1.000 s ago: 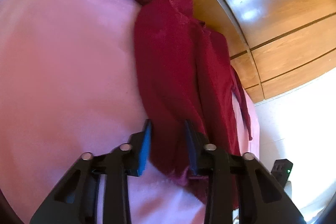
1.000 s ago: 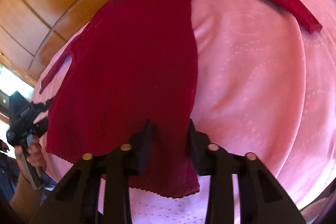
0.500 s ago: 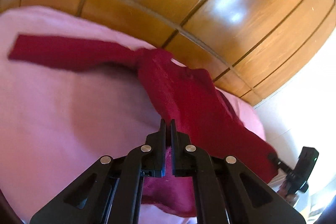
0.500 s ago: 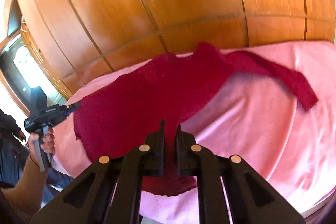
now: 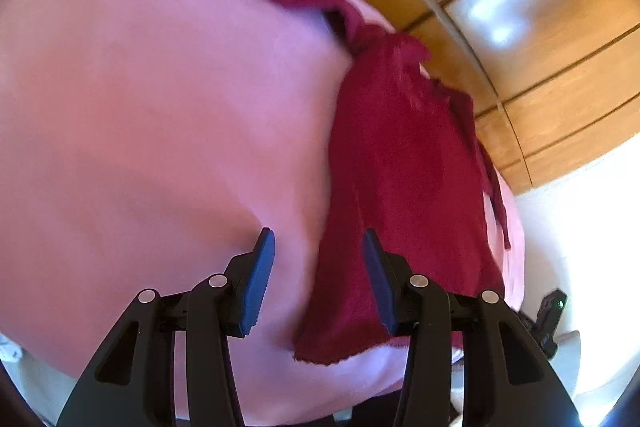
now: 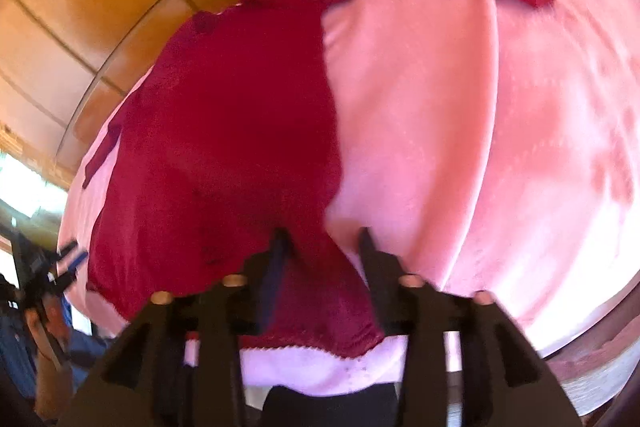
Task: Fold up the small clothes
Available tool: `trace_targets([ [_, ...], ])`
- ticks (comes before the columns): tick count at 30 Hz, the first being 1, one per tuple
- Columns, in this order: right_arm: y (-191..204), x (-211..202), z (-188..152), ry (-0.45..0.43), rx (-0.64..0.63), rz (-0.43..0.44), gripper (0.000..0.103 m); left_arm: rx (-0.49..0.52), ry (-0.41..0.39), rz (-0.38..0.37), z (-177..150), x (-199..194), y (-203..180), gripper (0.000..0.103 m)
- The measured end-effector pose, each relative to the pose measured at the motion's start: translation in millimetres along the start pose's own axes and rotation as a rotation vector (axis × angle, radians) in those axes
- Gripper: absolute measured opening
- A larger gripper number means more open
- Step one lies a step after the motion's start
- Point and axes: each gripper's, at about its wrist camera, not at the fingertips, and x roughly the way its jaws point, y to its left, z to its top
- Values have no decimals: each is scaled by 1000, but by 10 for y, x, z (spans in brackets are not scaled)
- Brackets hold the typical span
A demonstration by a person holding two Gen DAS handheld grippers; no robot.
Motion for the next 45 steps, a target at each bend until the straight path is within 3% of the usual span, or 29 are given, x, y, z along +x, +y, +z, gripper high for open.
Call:
trace_targets([
  [3,36,17,-13,-11,0,-3,41,29,26,-11,-74,104,-49,41],
  [4,46,-8,25,-12,-10,-8,36,49,26,-2,-89,141,-87,18],
  [5,75,2,-27,-8,-26,-4,18,74,38,19,-103,188,-116,8],
  [6,171,1,-137,2,-39,12,10,96,41,50,-109,212,-158,8],
  [7,229,3,-202,4,-55,8,9,125,24,75,-142,212,-183,6],
  [12,396,-247,-204,-38,-133,17,8,191,-18,147,-234,19,-250,2],
  [19,263,-135,-481,58,-194,-62,7,177,26,176,-572,-162,-105,2],
  [22,187,-66,-483,65,-163,-69,7,175,46,171,-653,-195,-120,2],
  [26,199,-56,-412,75,-163,-55,14,169,-10,177,-533,-362,-181,4],
  [28,157,-126,-303,34,-137,-52,19,163,-68,189,-387,-445,-221,25],
  [30,79,-204,-151,-33,-87,-56,31,185,-125,210,-262,-467,-308,31],
  [31,48,-237,-78,-65,-71,-73,38,200,-138,220,-174,-408,-381,31],
  [33,-24,-267,106,-124,-52,-127,38,220,-136,221,-57,-255,-515,31],
  [38,-364,-220,856,-268,-9,-377,38,273,-114,242,126,358,-924,31],
  [41,-529,-32,1296,-288,-53,-537,39,352,-86,266,156,717,-1167,31],
  [45,-914,270,1680,-227,-54,-658,38,415,-45,285,159,1035,-1313,31],
])
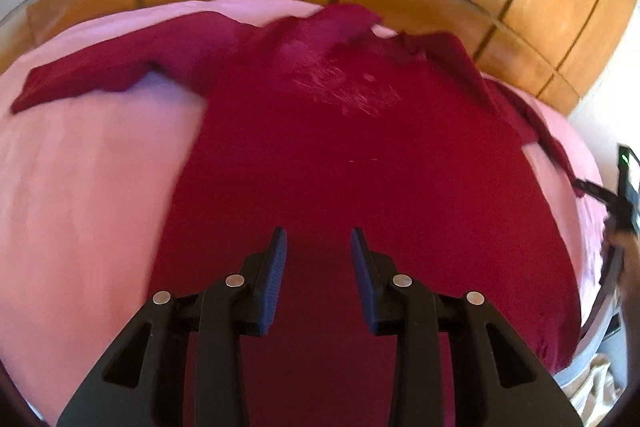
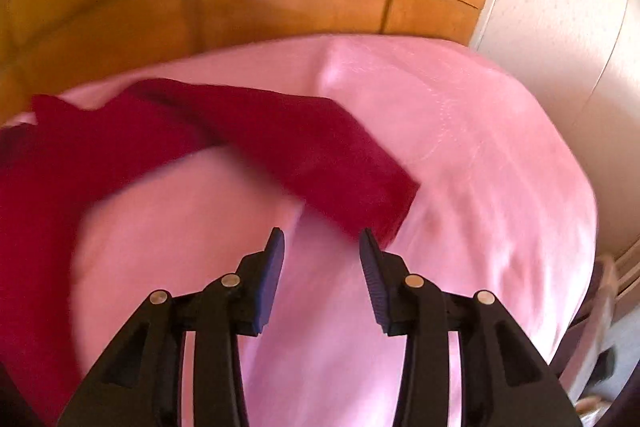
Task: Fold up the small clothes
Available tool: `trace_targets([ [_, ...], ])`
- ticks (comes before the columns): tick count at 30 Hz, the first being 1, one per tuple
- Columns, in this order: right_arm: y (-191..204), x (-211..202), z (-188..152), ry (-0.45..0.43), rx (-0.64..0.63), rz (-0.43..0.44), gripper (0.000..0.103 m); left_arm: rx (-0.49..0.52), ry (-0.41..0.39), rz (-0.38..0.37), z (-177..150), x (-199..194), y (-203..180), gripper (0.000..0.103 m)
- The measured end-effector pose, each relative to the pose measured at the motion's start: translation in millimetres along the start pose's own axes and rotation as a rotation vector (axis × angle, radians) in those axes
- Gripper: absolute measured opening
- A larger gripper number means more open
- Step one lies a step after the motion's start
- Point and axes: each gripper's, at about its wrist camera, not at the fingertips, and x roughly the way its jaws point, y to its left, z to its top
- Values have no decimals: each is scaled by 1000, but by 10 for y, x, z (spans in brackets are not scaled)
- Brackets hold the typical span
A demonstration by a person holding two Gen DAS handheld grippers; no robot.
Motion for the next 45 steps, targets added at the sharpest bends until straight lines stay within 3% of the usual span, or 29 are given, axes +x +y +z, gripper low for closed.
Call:
trace_targets([
  [1,-42,147,39,29,0,-3,34,9,9,5,12,66,-26,31],
  [2,-65,223,57,46,-4,0,17,15,16,16,21,118,-35,31],
  [4,-112,232,88,40,-22,-1,4,19,28,29,33,220,-40,31],
  [6,-213,-7,165,-19,-17,25,4,20,20,27,35,248,-31,38],
  [11,-657,-642,487,-147,81,83,4,22,2,19,7,275,-20,39],
  [14,-1007,-725,753,-173,161,48,4,16,-6,19,-3,273,-17,39],
  [18,-1296,-305,1045,-112,225,-54,4,3,-5,17,4,275,-11,39],
  [20,-1311,54,1106,-56,187,-157,4,2,-1,19,15,279,-7,39],
  [24,-1340,692,996,82,166,-252,6,-10,-6,23,13,275,-7,39],
  [27,-1254,904,850,113,176,-265,17,-24,-11,14,14,274,18,41],
  [28,-1237,957,837,112,181,-271,39,-25,-7,-3,21,272,29,47],
  [29,-1228,944,826,93,182,-278,55,-26,-2,-18,31,258,30,49],
  [32,-991,664,839,4,150,-296,64,-21,-3,-36,58,171,30,55],
  [34,-818,396,883,-83,124,-262,74,-22,-15,-38,83,100,77,55],
  [37,-340,-35,809,-161,50,-88,82,-72,-43,-33,126,-4,263,55],
  [43,954,-560,390,-145,-145,363,83,-160,-78,54,192,-162,778,55],
  [45,1334,-654,240,-127,-182,475,83,-185,-91,83,215,-213,983,55],
])
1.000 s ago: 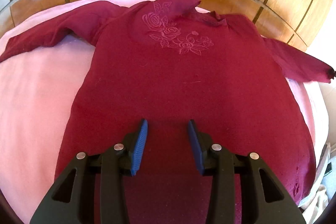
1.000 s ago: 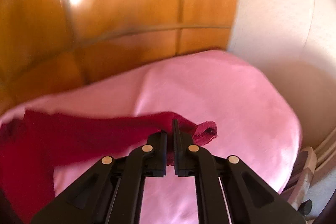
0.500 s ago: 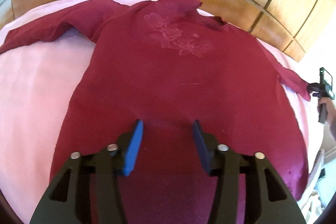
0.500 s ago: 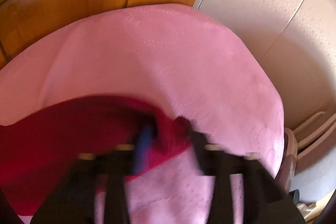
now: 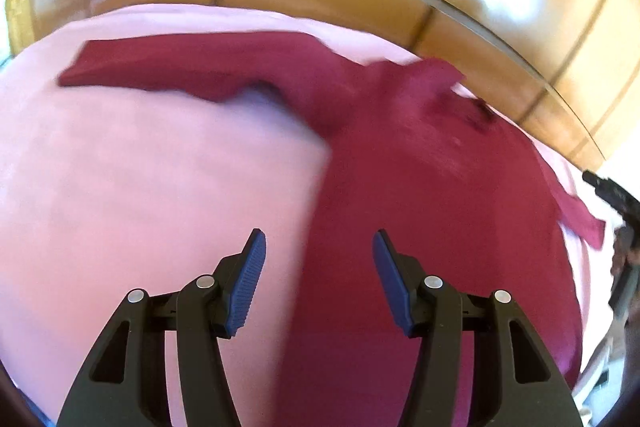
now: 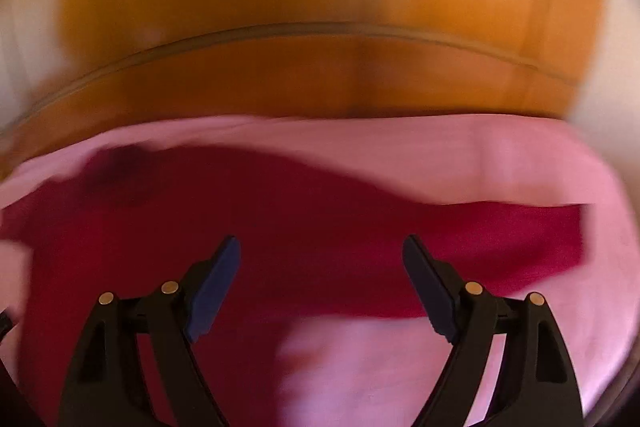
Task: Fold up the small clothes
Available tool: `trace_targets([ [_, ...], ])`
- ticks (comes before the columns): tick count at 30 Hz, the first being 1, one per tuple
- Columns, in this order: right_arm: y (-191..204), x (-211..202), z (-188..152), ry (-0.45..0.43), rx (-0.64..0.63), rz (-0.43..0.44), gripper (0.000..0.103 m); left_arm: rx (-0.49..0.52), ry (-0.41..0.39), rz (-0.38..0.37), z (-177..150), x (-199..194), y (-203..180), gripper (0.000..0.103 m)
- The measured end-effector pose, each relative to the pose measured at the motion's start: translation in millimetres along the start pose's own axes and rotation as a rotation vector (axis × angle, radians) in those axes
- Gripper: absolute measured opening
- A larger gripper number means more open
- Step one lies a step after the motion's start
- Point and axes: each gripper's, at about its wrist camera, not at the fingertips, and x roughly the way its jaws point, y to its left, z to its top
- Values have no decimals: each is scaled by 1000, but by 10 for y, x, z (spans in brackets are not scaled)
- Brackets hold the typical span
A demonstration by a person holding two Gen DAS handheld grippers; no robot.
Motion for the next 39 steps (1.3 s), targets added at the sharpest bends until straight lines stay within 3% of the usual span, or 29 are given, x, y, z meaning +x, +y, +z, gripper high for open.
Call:
trace_targets([
  [1,258,90,-59,26,-35,66,83,-22,-8,23,32,-20,145,55],
  [5,767,347,-223,86,-63,157,82,-73,-25,101,133,-71,584,55],
  [9,990,604,-312,131,-54,146,82,-121,-32,174,249,-109,1017,55],
  [12,998,790,-381,176,-24,125,83,-178,-33,204,325,-122,1335,55],
  [22,1101,774,-461,134,-49,117,90,-312,-81,293,905,-85,2286,55],
  [27,1154,828,-458,133,-58,119,94,-360,-97,302,1268,89,2562,55],
  [30,1164,831,-463,131,-63,116,95,-362,-95,331,1476,257,2643,67],
  [32,1169,835,-462,132,-66,115,95,-350,-74,347,1569,411,2704,67],
  [33,1171,837,-460,132,-67,114,96,-344,-48,343,1606,504,2706,59],
  [34,1181,838,-460,132,-68,113,96,-326,-29,363,1627,602,2684,33],
  [36,1183,838,-459,132,-71,109,96,-272,-18,385,1641,672,2576,8],
  [39,1184,837,-463,132,-71,109,96,-194,-62,441,1629,501,2453,2],
])
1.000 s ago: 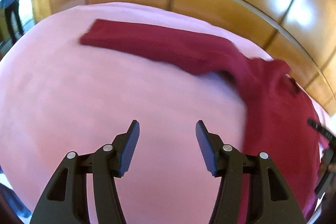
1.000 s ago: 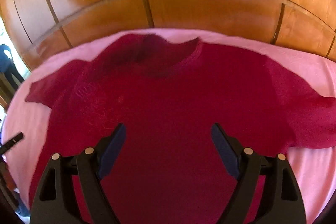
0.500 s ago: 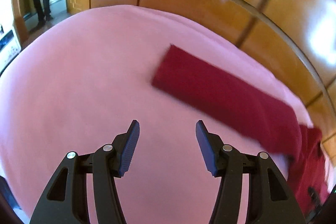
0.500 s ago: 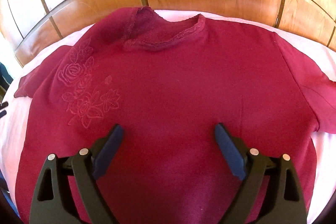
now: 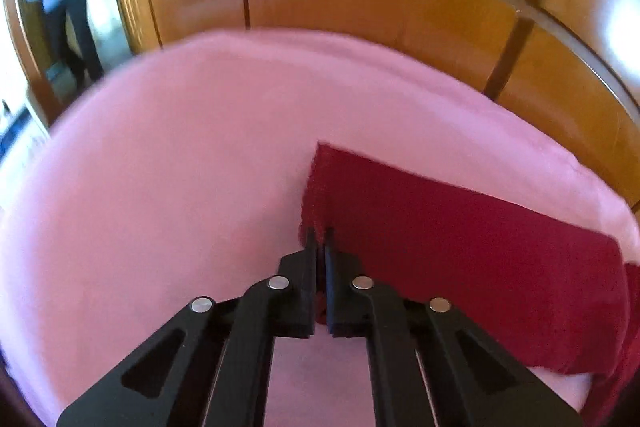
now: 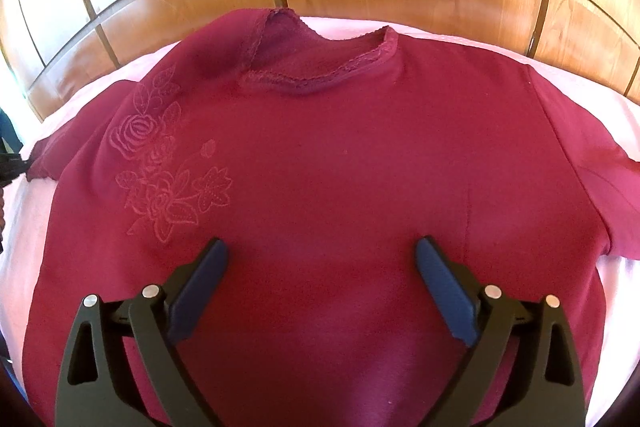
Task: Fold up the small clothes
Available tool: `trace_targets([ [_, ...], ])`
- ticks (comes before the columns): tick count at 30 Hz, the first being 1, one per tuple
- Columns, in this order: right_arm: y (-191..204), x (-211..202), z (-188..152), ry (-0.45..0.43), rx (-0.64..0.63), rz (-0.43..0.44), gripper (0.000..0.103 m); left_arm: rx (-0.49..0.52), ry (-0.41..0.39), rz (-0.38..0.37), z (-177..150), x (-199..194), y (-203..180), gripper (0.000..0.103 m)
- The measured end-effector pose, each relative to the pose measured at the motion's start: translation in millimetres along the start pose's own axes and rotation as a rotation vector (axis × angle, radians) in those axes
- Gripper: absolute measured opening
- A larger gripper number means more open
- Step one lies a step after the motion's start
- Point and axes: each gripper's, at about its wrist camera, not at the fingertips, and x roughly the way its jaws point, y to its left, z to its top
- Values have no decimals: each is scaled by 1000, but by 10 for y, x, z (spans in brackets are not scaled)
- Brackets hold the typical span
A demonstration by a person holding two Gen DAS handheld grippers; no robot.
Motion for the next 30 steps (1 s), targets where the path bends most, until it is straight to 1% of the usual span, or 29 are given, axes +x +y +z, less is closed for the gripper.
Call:
trace_targets([
  [2,3,2,-1,0,-1,-1,96,-21,-27,40,35,-119,162,2],
  [5,0,3,-5,-2,1,2,97,-77,-26,114,-37,-224,535,2],
  [7,4,5,-10,-2,-1,1,97,-110,-1,155,-144,-245,760,2],
  [8,13,10,-12,-1,-4,0,98,-107,20,179,-190,-210,801,2],
  [9,18,15,-13,0,-6,0,98,-92,46,199,-238,-174,808,2],
  [11,30,12,-2,2,-7,-1,98,-38,54,264,-309,-151,698,2],
  [12,34,12,5,2,-6,0,98,-25,66,286,-296,-103,601,2],
  [14,38,6,13,3,-6,0,98,-32,64,324,-296,-180,511,2],
  [16,41,-9,27,6,-4,9,99,-39,49,329,-322,-325,418,2],
  [17,33,-34,36,6,2,18,99,-45,40,304,-364,-426,402,2],
  [18,25,-65,42,9,7,26,99,-49,26,257,-388,-538,359,2],
  [19,7,-136,42,12,22,50,98,-42,-1,182,-477,-733,271,2],
  [20,-12,-224,30,10,41,73,98,-24,-10,116,-519,-843,172,2],
  [21,-61,-331,-14,5,58,81,98,2,-7,34,-624,-974,80,2],
  [22,-109,-419,-63,0,71,81,97,36,-12,-79,-805,-1174,-53,2],
  [23,-174,-526,-125,-9,88,82,97,68,-16,-154,-949,-1304,-157,2],
  [25,-358,-778,-308,-23,126,71,95,181,8,-282,-1290,-1521,-448,2],
  [26,-443,-888,-398,-28,138,58,92,213,17,-335,-1451,-1614,-574,2],
  [27,-532,-992,-492,-30,151,45,91,244,36,-393,-1607,-1676,-697,2],
  [28,-651,-1116,-619,-28,173,28,89,278,70,-465,-1808,-1768,-813,2],
  [29,-749,-1216,-732,-25,190,17,89,289,95,-518,-1970,-1829,-891,2],
  [30,-828,-1301,-837,-20,203,7,88,300,121,-559,-2095,-1857,-942,15],
])
